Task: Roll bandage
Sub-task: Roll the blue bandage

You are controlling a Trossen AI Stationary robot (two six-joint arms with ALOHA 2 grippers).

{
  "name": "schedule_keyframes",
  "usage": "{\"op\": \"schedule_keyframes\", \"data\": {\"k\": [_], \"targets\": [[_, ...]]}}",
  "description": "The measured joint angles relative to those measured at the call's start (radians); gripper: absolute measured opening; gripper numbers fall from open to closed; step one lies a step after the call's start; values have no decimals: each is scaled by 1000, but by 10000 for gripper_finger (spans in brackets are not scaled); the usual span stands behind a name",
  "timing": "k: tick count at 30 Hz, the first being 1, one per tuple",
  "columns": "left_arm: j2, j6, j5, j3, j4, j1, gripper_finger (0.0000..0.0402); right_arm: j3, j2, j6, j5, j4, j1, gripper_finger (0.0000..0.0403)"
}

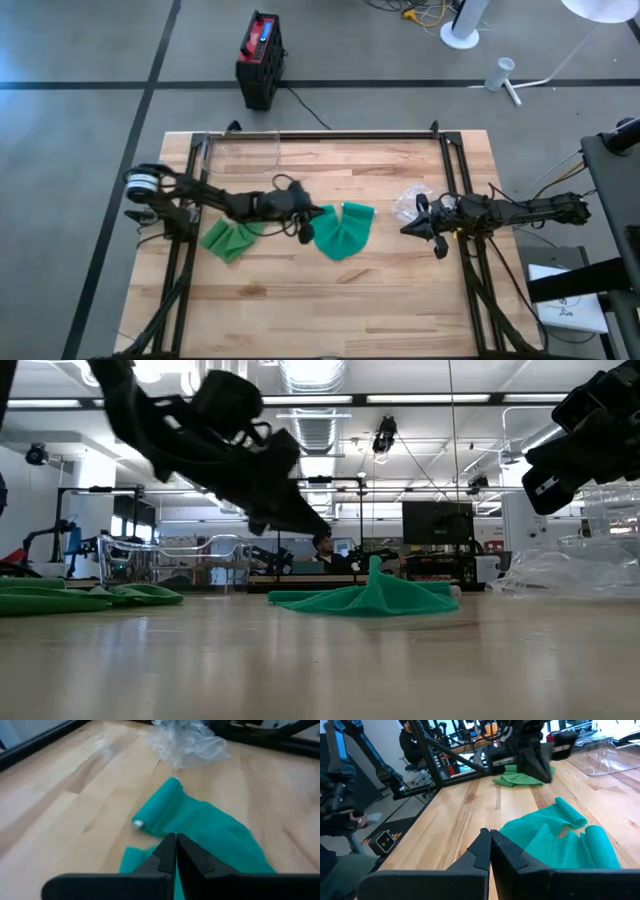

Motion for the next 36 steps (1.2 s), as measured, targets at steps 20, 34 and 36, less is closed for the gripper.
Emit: {"op": "schedule_keyframes", "data": {"k": [20, 34, 36], "targets": [[376, 187, 298, 396, 12, 133, 156, 0, 0, 0, 0, 0, 0, 2], [463, 210, 346, 426, -42, 174, 154, 0, 0, 0, 0, 0, 0, 2], [470, 217, 378, 426, -42, 172, 147, 0, 0, 0, 0, 0, 0, 2]]}}
